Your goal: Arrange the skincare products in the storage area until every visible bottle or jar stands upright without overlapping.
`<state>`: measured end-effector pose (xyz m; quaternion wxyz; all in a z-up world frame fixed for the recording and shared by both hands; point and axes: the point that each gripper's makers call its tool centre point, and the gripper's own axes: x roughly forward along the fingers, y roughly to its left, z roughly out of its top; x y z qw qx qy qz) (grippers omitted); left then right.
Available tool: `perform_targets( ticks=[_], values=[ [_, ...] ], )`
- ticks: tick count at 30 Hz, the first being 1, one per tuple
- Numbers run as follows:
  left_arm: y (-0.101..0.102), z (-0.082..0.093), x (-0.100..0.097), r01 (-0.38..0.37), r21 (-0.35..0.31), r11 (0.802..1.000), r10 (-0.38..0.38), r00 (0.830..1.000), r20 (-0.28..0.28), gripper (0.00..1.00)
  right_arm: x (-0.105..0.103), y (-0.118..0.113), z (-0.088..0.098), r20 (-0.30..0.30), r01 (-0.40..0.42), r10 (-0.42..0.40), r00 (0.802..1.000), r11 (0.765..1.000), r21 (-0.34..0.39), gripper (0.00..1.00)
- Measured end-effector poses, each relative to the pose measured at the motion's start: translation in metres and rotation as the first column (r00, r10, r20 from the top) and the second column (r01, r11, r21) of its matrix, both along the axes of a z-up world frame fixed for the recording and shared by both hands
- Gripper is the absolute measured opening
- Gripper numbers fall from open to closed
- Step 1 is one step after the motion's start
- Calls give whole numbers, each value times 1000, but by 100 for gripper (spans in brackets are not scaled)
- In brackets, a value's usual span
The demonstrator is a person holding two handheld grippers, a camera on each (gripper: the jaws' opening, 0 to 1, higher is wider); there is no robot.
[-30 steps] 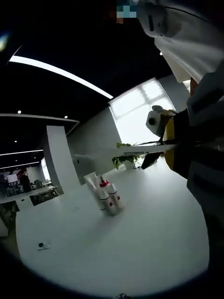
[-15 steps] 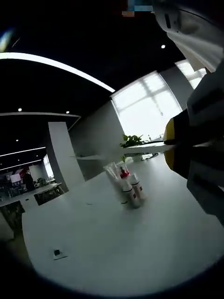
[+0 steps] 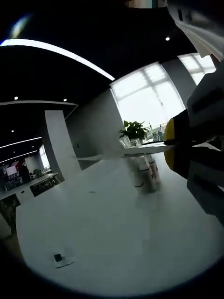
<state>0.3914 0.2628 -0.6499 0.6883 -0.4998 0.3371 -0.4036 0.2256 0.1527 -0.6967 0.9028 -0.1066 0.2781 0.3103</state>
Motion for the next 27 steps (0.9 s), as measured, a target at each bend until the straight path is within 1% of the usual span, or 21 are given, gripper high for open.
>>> perform_targets(
  ticks=[2, 3, 6, 7, 9, 12, 14, 20, 23, 27],
  values=[
    [-1, -7, 8, -6, 10, 1000, 6, 1000, -12, 1, -1, 0, -1, -1, -7, 7, 1000, 1000, -12, 70],
    [-3, -13, 12, -6, 25, 1000, 6, 1000, -19, 1, -1, 0, -2, -5, -6, 6, 1000, 1000, -15, 70],
    [-7, -27, 21, -6, 41, 999, 7, 999, -44, 1, -1, -3, -5, -19, 4, -4, 1000, 1000, -21, 68],
    [-9, -31, 24, -6, 44, 999, 8, 999, -51, 1, -2, -3, -5, -19, 3, -4, 1000, 1000, -26, 66],
    [-13, -45, 30, -13, 60, 998, 18, 996, -82, 1, -1, -4, -4, 1, -2, 2, 1000, 999, -40, 64],
    [-22, -59, 34, -6, 69, 998, 14, 994, -112, 1, -1, -7, -6, -9, 9, -9, 1000, 999, -46, 64],
    [-26, -66, 36, -3, 79, 997, 12, 993, -120, 1, 0, -8, -7, -13, 15, -15, 1000, 999, -46, 64],
    [-38, -93, 41, -11, 136, 991, 34, 985, -171, 1, -1, -8, -8, -21, 13, -15, 1000, 999, -51, 62],
    [-44, -100, 42, -7, 142, 990, 32, 984, -176, 1, -1, -9, -9, -21, 15, -17, 1000, 998, -57, 62],
    [-51, -104, 42, -13, 145, 989, 39, 983, -178, 1, -1, -10, -10, -24, 16, -18, 1000, 998, -58, 62]
  ],
)
